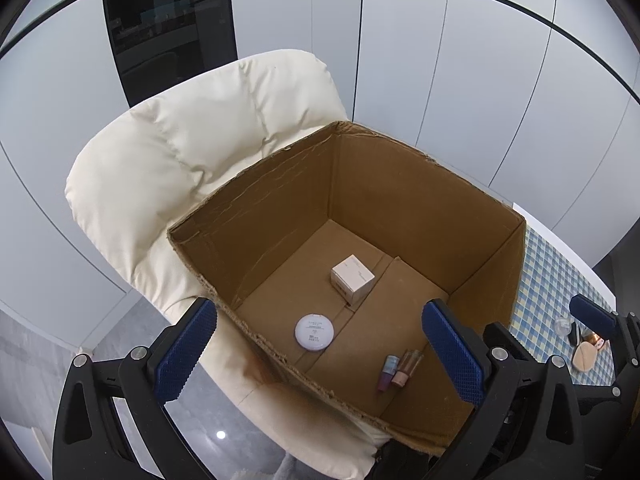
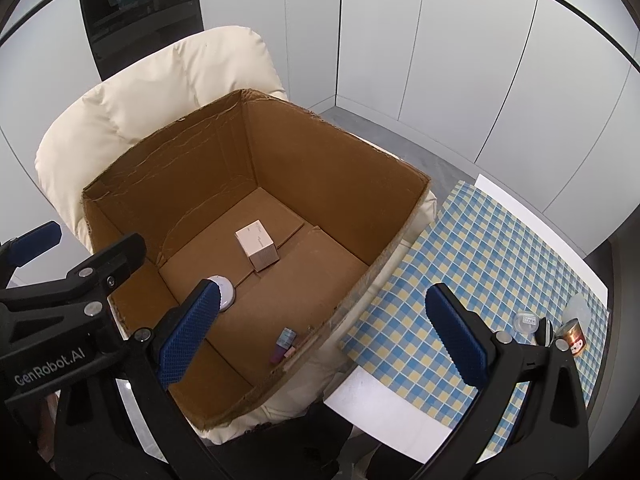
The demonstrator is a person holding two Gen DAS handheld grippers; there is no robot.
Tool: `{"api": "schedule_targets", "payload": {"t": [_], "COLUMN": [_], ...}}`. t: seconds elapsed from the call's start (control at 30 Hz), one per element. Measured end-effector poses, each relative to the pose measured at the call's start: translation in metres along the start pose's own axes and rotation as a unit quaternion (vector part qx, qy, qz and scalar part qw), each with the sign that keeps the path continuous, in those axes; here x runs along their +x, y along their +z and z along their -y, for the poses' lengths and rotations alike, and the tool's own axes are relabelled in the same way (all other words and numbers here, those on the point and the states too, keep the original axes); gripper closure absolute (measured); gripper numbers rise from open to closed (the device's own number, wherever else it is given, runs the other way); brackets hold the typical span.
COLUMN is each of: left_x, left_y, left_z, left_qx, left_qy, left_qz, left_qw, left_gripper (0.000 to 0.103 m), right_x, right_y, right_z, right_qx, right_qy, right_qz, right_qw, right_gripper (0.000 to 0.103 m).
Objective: Organize objects
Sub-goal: 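Withdraw both open tools up and away from the cardboard box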
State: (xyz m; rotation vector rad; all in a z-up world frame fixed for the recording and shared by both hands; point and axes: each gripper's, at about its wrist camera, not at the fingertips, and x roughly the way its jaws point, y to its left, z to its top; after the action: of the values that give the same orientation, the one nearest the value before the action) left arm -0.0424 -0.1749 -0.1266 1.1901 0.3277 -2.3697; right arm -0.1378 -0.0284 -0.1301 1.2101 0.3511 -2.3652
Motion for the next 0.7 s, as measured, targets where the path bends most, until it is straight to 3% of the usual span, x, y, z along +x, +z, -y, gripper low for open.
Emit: {"api": "schedule_targets", "payload": {"t": [0.7], "left_x": [-0.072], "left_y": [-0.039], "left_z": [-0.016], "left_qx": [-0.006], "left_qy": [0.005], "left_qz": [0.022], "left_qw": [0.9997], "left_gripper": [0.001], "right_x": [-0.071], "right_y": [-0.040], "right_z": [0.003], "right_qx": [0.003], "right_qy": [0.002], "right_qz": [0.022], "right_qw": [1.000], "right_gripper": [0.000]}}
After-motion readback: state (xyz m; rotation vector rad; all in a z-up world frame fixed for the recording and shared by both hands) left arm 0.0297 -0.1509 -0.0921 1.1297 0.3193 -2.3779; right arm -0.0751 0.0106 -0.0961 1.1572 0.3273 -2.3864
